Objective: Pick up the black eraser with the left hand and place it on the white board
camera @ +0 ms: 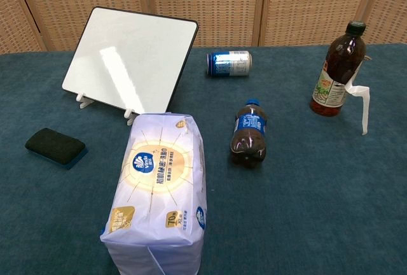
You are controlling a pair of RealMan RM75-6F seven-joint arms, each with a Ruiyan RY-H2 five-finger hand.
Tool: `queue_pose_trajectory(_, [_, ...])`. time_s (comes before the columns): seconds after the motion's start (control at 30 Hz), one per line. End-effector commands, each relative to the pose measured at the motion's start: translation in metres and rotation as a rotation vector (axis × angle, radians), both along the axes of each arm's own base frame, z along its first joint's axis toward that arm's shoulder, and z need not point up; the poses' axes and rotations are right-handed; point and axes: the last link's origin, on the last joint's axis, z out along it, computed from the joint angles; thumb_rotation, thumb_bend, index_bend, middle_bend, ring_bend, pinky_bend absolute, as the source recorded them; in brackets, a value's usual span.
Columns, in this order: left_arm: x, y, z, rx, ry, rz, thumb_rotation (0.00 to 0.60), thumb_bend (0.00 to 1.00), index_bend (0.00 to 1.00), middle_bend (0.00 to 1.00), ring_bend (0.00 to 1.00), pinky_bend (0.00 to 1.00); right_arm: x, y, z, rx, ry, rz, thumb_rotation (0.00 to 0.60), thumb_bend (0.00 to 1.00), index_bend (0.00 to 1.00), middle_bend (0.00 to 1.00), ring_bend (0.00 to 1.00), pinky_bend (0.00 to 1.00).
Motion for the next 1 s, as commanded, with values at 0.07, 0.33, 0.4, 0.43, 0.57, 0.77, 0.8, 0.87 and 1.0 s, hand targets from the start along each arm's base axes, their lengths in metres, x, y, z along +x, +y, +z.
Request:
queue_pose_trajectory(0.07, [0.000,0.000,0.000,-0.002,-0.003,0.003,0.600,0.00,0.00,0.00,0.00,0.00,0.000,0.001,0.000,-0.001,-0.001,-0.001,0.600,0.00,0.00,0.00,0.00,0.00])
queue_pose_trajectory(0.33, [0.002,0.000,0.000,-0.004,-0.007,-0.003,0.600,0.00,0.00,0.00,0.00,0.00,-0.001,0.001,0.000,0.001,-0.003,-0.007,0.600,0.00,0.00,0.00,0.00,0.00])
queue_pose_trajectory(0.4, [0.002,0.000,-0.001,-0.008,-0.007,-0.003,0.600,0.00,0.00,0.00,0.00,0.00,-0.001,0.000,0.001,0.001,-0.004,-0.008,0.600,0.00,0.00,0.00,0.00,0.00])
queue_pose_trajectory(0.43, [0.002,0.000,-0.001,-0.010,-0.008,-0.003,0.600,0.00,0.00,0.00,0.00,0.00,-0.001,0.000,0.000,0.001,-0.005,-0.009,0.600,0.00,0.00,0.00,0.00,0.00])
queue_pose_trajectory(0.57, [0.001,0.001,-0.003,-0.015,-0.008,0.003,0.600,0.00,0.00,0.00,0.00,0.00,-0.002,0.000,-0.001,0.005,-0.003,-0.009,0.600,0.00,0.00,0.00,0.00,0.00])
queue_pose_trajectory(0.77, [0.002,0.008,-0.007,-0.031,-0.024,0.005,0.600,0.00,0.00,0.00,0.00,0.00,-0.001,-0.001,-0.001,0.005,-0.011,-0.011,0.600,0.00,0.00,0.00,0.00,0.00])
queue_pose_trajectory(0.8, [0.002,0.011,-0.007,-0.036,-0.023,0.001,0.600,0.00,0.00,0.00,0.00,0.00,-0.001,-0.001,-0.001,0.005,-0.012,-0.010,0.600,0.00,0.00,0.00,0.00,0.00])
queue_pose_trajectory(0.87, [0.004,0.018,-0.007,-0.048,-0.021,-0.004,0.600,0.00,0.00,0.00,0.00,0.00,0.000,-0.001,-0.001,0.004,-0.013,-0.006,0.600,0.00,0.00,0.00,0.00,0.00])
queue_pose_trajectory(1.0, [0.008,0.039,-0.007,-0.082,-0.040,-0.008,0.600,0.07,0.00,0.00,0.00,0.00,0.000,0.000,-0.001,0.002,-0.016,0.000,0.600,0.00,0.00,0.00,0.00,0.00])
